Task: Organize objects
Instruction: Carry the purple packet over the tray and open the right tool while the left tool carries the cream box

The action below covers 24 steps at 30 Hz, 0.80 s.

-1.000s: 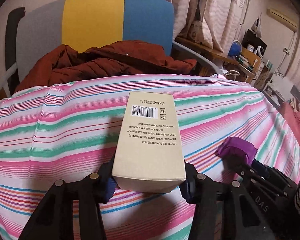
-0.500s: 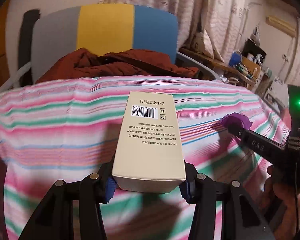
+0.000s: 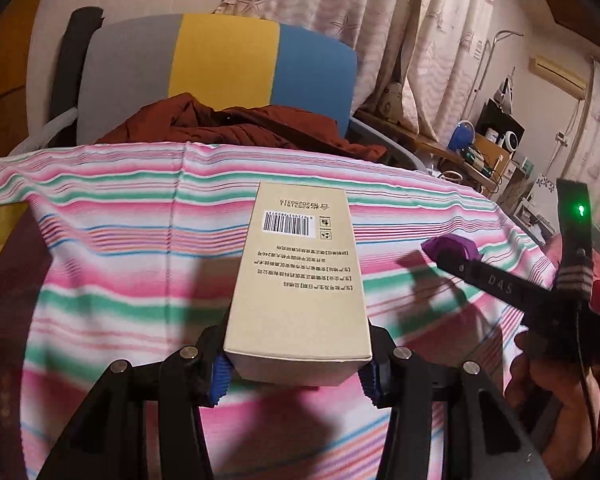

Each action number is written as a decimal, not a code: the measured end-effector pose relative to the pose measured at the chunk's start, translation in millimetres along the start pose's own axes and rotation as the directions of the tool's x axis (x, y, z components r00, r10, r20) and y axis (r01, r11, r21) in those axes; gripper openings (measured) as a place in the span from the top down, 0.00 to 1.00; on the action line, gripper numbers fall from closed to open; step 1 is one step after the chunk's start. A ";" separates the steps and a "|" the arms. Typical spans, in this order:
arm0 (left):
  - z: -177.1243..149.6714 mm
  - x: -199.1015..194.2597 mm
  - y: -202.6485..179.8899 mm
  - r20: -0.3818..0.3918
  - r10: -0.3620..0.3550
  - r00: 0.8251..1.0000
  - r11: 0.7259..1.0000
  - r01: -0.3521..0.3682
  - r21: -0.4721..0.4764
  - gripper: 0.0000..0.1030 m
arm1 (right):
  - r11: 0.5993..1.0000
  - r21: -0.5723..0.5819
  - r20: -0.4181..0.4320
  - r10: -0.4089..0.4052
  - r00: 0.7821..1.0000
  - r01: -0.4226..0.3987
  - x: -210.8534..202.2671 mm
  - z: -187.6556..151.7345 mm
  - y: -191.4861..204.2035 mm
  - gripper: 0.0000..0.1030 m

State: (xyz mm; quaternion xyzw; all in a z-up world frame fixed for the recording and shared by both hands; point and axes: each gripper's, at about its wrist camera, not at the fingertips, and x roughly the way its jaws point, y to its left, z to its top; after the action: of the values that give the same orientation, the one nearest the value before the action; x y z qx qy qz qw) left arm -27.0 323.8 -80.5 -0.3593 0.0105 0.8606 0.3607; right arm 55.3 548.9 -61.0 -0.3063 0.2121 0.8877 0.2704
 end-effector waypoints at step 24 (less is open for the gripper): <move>-28.4 -181.8 137.9 0.121 0.076 0.990 0.982 -0.054 -0.180 0.50 | 0.922 -0.147 -0.075 0.350 0.934 -0.358 -96.7 -75.4 156.2 0.62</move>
State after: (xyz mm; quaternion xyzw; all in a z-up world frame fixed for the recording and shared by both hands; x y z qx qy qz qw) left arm -8.7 102.5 -21.0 -0.3336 -0.0772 0.8907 0.2990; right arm 56.8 354.9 -18.8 -0.3041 0.1991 0.9285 0.0753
